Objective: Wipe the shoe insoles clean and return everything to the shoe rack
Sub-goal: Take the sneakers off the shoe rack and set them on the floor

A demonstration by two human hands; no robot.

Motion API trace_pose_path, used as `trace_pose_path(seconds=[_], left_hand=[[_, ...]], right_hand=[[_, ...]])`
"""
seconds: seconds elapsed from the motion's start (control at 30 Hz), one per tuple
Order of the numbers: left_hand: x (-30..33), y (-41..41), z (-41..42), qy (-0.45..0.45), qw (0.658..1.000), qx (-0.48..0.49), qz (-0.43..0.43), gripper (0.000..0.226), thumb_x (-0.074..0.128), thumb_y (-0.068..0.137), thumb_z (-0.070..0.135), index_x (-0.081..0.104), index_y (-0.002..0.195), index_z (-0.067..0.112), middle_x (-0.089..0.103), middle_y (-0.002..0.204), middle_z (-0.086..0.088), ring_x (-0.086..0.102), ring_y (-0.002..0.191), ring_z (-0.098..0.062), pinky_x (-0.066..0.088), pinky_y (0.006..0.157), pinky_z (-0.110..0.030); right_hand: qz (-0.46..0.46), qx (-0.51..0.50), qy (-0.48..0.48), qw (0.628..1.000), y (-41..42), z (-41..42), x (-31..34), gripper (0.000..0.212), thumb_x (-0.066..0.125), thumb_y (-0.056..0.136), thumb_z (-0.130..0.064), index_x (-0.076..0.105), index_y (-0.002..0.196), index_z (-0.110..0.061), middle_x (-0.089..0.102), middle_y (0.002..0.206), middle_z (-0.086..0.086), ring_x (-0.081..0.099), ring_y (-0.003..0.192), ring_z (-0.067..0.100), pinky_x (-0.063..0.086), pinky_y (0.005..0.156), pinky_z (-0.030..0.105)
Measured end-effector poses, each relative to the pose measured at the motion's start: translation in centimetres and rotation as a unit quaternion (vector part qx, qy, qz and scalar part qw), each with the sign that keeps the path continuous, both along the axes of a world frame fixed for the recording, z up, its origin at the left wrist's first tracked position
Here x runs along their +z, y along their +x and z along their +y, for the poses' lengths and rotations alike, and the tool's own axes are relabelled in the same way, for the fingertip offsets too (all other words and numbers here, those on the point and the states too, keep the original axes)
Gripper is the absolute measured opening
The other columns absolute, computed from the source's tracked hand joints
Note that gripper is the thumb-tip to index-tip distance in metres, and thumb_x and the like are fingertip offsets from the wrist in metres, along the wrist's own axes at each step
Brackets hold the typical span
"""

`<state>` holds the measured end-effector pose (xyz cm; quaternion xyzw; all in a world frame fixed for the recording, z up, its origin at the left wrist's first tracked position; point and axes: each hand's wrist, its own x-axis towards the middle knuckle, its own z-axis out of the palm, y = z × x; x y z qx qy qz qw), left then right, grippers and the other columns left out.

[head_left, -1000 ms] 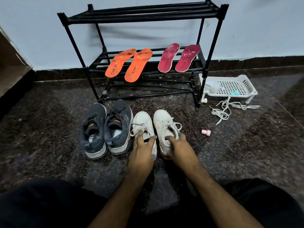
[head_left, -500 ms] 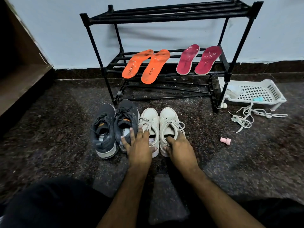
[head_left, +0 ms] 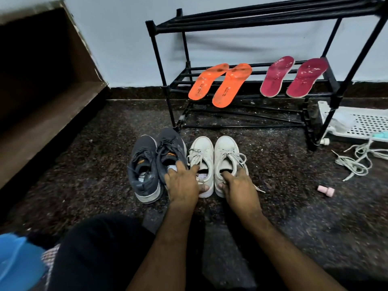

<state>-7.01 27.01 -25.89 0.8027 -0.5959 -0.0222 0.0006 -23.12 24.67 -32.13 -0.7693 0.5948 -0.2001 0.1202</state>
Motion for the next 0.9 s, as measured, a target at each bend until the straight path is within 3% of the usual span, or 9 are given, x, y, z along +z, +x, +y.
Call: trace_pose_path(seconds=[0.07,0.17,0.3,0.43,0.7,0.9], left_hand=[[0.1,0.3,0.1,0.000,1.000,-0.004,0.006,0.066,0.074,0.078,0.055,0.046,0.137,0.045,0.039,0.121,-0.006,0.048,0.111,-0.031,0.036,0.096,-0.043],[-0.1,0.7,0.4,-0.025,0.999,-0.014,-0.019,0.042,0.048,0.101,0.029,0.045,0.138,0.047,0.038,0.119,-0.006,0.050,0.107,-0.031,0.037,0.094,-0.043],[-0.4,1.2,1.1,-0.052,0.998,-0.022,-0.001,0.042,0.044,0.101,0.026,0.047,0.135,0.051,0.038,0.113,-0.004,0.055,0.098,-0.029,0.040,0.091,-0.044],[0.1,1.4,2.3,-0.076,0.997,-0.022,0.022,0.048,0.048,0.099,0.023,0.044,0.137,0.052,0.035,0.116,-0.002,0.056,0.097,-0.025,0.039,0.093,-0.044],[0.7,-0.2,5.0,-0.073,0.996,-0.054,-0.005,0.064,0.046,0.095,0.009,0.037,0.147,0.046,0.036,0.138,-0.009,0.046,0.122,-0.029,0.036,0.099,-0.046],[3.4,-1.2,4.6,-0.071,0.993,-0.093,0.012,0.054,0.049,0.098,0.025,0.035,0.150,0.036,0.041,0.142,-0.008,0.043,0.129,-0.028,0.034,0.102,-0.048]], right_hand=[[-0.004,0.002,0.007,1.000,-0.2,0.0,0.1,0.026,0.066,0.088,-0.032,0.053,0.110,-0.030,0.046,0.134,0.017,0.060,0.102,0.032,0.055,0.087,0.041],[-0.020,0.015,0.019,1.000,-0.7,0.6,0.3,0.045,0.062,0.092,-0.028,0.045,0.133,-0.035,0.039,0.145,0.020,0.061,0.107,0.034,0.055,0.090,0.042],[-0.010,0.029,0.050,0.998,-1.9,2.0,0.3,0.068,0.055,0.098,-0.023,0.019,0.154,-0.036,0.029,0.155,0.025,0.047,0.133,0.037,0.047,0.104,0.042],[-0.005,0.060,0.058,0.997,-2.4,3.5,0.7,0.078,0.057,0.097,-0.024,0.007,0.157,-0.037,0.025,0.158,0.025,0.037,0.142,0.035,0.039,0.114,0.041],[0.058,0.032,0.028,0.997,-2.4,5.7,2.5,0.079,0.060,0.095,-0.032,0.011,0.158,-0.032,0.027,0.159,0.017,0.045,0.134,0.034,0.043,0.109,0.043],[0.101,0.016,0.000,0.995,-2.4,5.2,6.5,0.078,0.061,0.093,-0.028,0.015,0.157,-0.029,0.027,0.159,0.014,0.048,0.128,0.031,0.044,0.101,0.044]])
